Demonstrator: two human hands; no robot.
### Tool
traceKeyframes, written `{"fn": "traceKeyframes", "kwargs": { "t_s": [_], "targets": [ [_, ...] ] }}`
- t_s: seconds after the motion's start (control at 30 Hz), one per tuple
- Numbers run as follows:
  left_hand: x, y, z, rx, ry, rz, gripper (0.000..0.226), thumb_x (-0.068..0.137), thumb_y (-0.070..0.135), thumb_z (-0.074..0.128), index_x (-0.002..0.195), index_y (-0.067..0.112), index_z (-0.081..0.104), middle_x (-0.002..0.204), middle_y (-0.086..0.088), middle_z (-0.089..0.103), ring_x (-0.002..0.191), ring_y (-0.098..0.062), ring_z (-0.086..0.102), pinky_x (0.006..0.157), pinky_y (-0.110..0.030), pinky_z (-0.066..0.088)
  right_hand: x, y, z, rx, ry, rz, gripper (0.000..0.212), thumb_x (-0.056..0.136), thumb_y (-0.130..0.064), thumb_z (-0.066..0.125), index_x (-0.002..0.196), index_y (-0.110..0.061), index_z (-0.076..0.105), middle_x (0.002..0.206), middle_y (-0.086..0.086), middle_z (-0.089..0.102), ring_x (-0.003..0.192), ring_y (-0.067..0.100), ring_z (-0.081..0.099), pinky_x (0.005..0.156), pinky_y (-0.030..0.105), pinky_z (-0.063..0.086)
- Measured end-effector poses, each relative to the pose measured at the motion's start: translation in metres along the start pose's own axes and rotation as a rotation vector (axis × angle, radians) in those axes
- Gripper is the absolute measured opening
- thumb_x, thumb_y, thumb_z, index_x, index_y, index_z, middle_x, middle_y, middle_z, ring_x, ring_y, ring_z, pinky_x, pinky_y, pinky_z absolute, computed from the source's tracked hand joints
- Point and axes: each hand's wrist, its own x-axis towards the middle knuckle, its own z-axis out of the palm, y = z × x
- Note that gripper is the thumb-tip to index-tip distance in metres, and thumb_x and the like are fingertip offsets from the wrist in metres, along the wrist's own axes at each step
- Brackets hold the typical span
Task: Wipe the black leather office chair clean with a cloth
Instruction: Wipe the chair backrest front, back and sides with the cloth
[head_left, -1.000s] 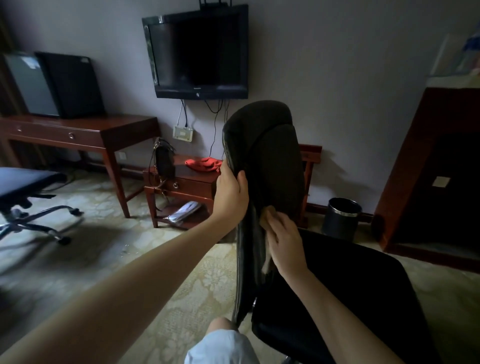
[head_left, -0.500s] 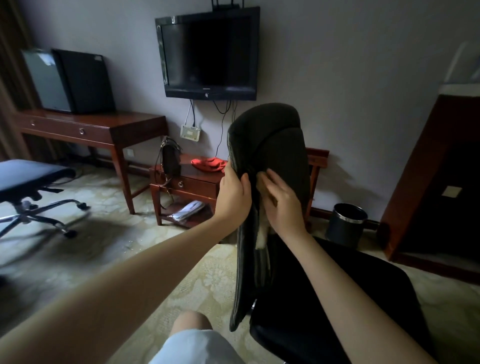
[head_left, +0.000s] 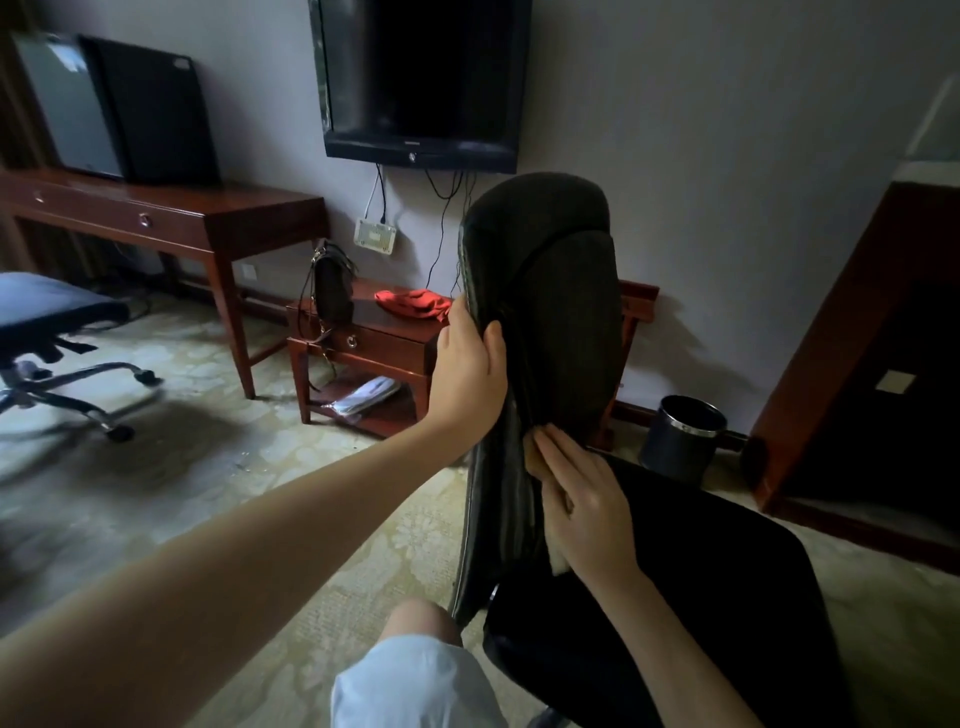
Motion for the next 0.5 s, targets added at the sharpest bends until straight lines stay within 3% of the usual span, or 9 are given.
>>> {"fn": "traceKeyframes", "kwargs": {
  "t_s": [0.1,0.2,0.27,0.5],
  "targets": [
    [0.000,0.000,0.000,0.002,0.008,-0.015,0.035,0.098,0.022,0.033,0.132,0.013,0.033,0.112,-0.003,0.052,0.111,-0.026,0.048,0.093,-0.049,0.043,0.041,-0.020,-0.011,0.034,0.094,-0.125,0.036,0.085,-0.008,0.053,0.121,-0.007,0.062,0.126,0.006,0.059,0.098,0.020,0.056,0.091,0.025,0.043],
    [0.000,-0.001,-0.003,-0.002,-0.003,-0.001,0.034,0.098,0.025,0.034,0.130,0.015,0.034,0.113,-0.003,0.054,0.110,-0.025,0.050,0.092,-0.049,0.044,0.065,-0.020,-0.004,-0.111,0.081,-0.203,0.035,0.087,-0.013,0.048,0.117,-0.008,0.065,0.126,0.006,0.061,0.089,0.026,0.061,0.074,0.035,0.052],
    [-0.001,-0.003,-0.004,-0.006,-0.024,-0.002,0.035,0.099,0.023,0.034,0.133,0.015,0.033,0.114,0.001,0.052,0.112,-0.023,0.049,0.094,-0.046,0.044,0.061,-0.011,0.007,-0.240,0.039,-0.235,0.036,0.088,-0.014,0.045,0.118,-0.011,0.065,0.128,0.003,0.060,0.085,0.027,0.061,0.067,0.035,0.052],
    [-0.003,0.002,-0.003,-0.009,0.001,-0.005,0.034,0.100,0.021,0.033,0.133,0.013,0.034,0.108,0.002,0.051,0.108,-0.024,0.050,0.088,-0.041,0.045,0.020,0.006,0.021,-0.446,-0.001,-0.327,0.042,0.087,-0.005,0.045,0.126,-0.014,0.059,0.134,-0.002,0.055,0.088,0.023,0.050,0.068,0.034,0.045]
  ]
}}
